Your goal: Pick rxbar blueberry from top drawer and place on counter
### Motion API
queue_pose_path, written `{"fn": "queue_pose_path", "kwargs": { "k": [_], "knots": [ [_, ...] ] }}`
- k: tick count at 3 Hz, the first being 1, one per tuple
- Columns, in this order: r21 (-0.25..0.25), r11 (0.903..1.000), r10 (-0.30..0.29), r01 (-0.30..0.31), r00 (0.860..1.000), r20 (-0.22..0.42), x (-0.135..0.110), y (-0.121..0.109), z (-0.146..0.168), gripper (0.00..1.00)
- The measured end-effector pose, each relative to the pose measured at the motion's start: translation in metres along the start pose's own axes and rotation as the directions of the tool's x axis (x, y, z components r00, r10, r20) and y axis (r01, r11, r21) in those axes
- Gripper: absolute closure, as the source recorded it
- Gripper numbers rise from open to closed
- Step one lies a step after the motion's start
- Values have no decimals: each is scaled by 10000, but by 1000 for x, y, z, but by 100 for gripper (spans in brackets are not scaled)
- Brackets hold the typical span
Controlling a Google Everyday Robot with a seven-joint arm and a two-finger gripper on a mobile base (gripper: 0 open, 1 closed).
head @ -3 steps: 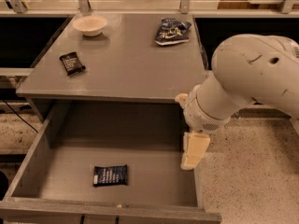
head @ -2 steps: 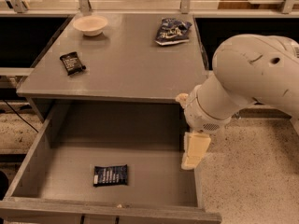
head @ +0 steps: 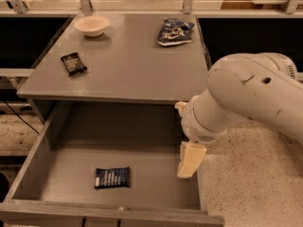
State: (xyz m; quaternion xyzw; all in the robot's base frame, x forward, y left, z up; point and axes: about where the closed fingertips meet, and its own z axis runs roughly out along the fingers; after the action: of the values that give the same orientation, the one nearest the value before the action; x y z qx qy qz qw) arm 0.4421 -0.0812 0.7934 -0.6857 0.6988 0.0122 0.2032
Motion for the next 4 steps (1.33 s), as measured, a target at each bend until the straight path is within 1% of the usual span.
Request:
{"fn": "queue_pose_path", "kwargs": {
  "k": [1, 2, 3, 4],
  "knots": [
    [45, 9996, 281, -280, 9993, -253, -4, 7, 25, 0],
    [108, 9995, 293, -291, 9992, -263, -15, 14, 23, 0],
    [114, 9994, -318, 316, 9994, 127, -65, 43, 23, 0],
    [122, 9994, -313, 311, 9994, 127, -65, 43, 23, 0]
  ]
}}
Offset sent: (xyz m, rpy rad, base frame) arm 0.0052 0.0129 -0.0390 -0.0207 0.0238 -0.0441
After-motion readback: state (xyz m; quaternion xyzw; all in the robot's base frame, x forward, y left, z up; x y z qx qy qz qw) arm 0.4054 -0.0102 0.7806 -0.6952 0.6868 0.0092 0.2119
